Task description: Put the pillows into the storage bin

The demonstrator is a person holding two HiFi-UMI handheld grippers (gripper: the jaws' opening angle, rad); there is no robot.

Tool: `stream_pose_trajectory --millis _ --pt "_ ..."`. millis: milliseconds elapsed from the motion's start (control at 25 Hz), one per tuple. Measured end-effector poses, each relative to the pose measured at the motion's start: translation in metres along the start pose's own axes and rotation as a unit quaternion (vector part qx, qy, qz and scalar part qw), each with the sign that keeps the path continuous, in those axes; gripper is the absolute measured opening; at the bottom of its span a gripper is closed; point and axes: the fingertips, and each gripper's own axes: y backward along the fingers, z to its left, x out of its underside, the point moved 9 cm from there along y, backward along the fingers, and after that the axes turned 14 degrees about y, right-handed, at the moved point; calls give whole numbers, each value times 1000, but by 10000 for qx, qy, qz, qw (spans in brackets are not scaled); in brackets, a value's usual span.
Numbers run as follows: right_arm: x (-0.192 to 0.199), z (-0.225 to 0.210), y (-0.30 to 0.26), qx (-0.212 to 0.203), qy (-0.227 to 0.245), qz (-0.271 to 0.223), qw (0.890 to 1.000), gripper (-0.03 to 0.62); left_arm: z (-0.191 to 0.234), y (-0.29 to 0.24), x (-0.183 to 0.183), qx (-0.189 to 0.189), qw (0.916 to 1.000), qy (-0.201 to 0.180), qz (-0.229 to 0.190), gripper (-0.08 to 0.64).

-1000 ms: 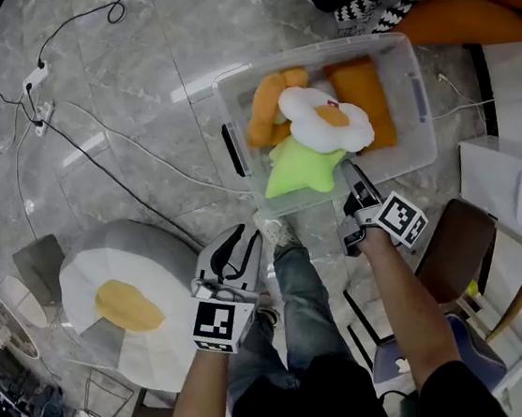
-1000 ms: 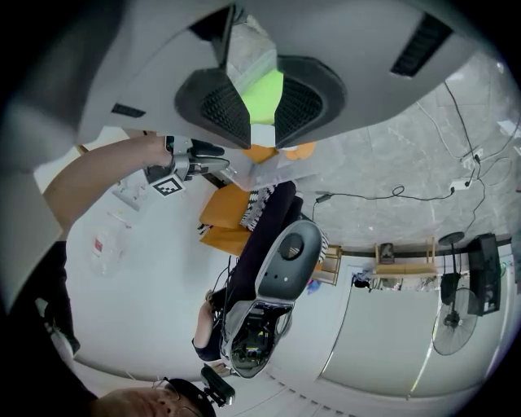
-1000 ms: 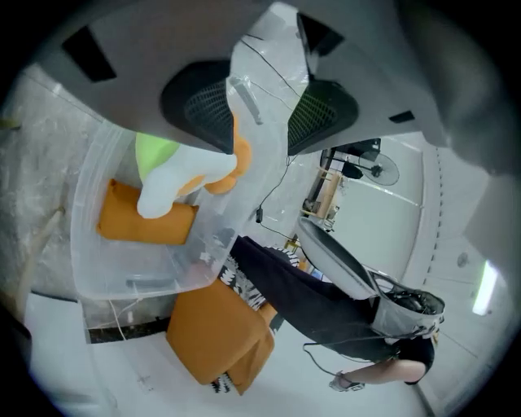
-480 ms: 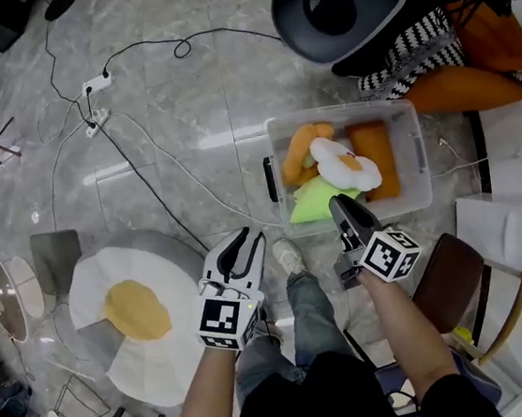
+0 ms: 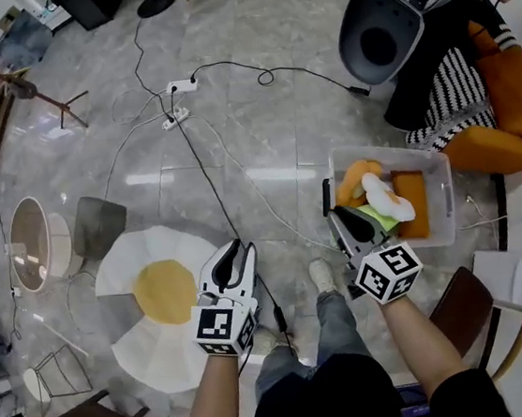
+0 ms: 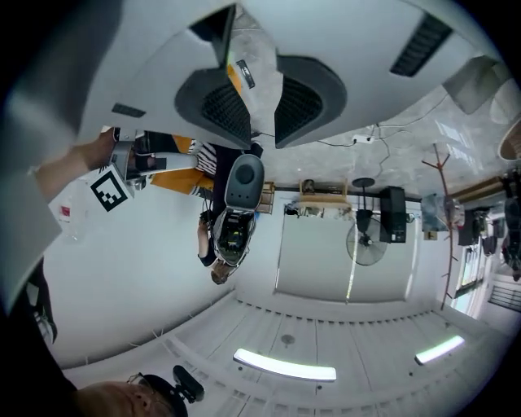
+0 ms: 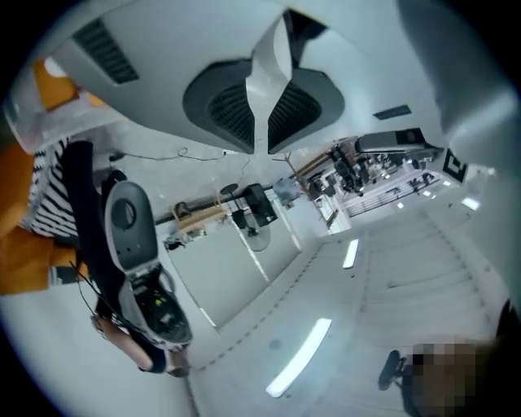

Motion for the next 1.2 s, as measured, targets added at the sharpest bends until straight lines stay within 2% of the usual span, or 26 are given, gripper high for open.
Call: stream_pose_trajectory --millis 160,280,480,600,720,800,1040,1200 --pt "-34 75 -18 -674 859 -210 9938 67 28 71 -9 -529 9980 105 -330 104" --pt "-57 121 -28 -1139 1104 -376 9866 66 46 114 -16 -903 9935 224 -651 104" --pt "-84 199 -34 -1765 1418 -546 9725 61 71 187 -32 -1290 9839 283 -1200 104" --pt "-90 242 -29 -2186 1406 -671 9633 57 80 235 -39 -1563 9736 157 -1656 104" --pt "-91 275 -25 -2579 1404 -785 9527 52 91 277 -44 -1911 9640 17 -1847 104" --pt "-93 289 -22 -2839 1498 -798 9437 51 95 301 -44 -2166 9560 78 -1977 104" --pt "-117 309 -36 -3492 1946 -871 9125 43 88 342 -52 -2900 9211 334 -2574 103" --pt "-130 313 -50 -3801 2133 -890 8956 41 72 354 -51 -3162 9065 424 -2767 103"
